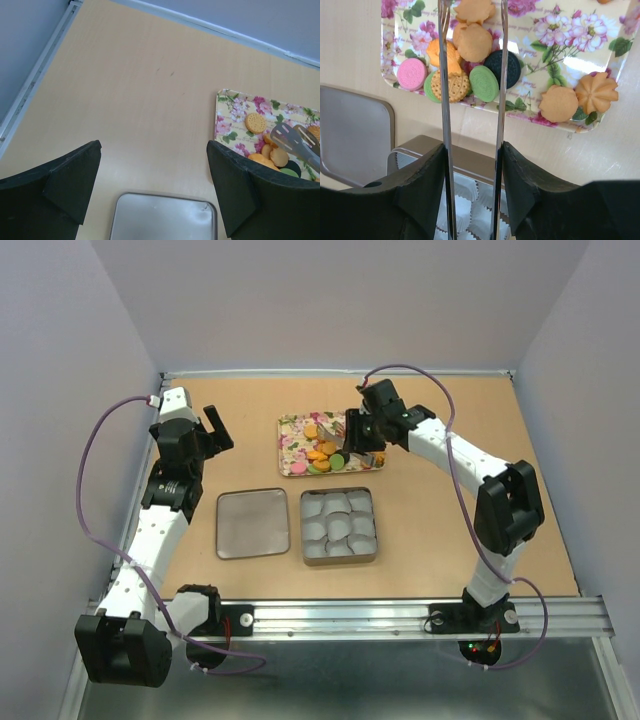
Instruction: Pack the cookies
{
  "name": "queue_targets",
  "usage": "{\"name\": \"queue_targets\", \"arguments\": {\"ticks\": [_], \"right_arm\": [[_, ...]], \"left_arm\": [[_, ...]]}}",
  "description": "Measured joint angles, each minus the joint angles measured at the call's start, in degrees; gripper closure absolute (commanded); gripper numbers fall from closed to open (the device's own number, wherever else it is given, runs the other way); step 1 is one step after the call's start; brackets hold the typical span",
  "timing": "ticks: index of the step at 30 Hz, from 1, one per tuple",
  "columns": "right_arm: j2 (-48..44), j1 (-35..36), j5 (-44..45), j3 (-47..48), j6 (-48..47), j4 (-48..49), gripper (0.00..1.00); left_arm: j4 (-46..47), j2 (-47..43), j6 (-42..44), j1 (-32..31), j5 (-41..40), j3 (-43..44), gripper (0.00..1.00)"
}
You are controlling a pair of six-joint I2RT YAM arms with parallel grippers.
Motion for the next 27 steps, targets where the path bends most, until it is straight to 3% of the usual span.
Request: {"name": "queue_targets", "arguments": {"ticks": [27], "right_arm": [[3.54, 0.66, -1.07, 2.25, 0.07, -0.94, 0.48]], "left_arm": [[0.02, 0.46, 0.35, 0.33, 0.02, 0.00, 0.01]]}}
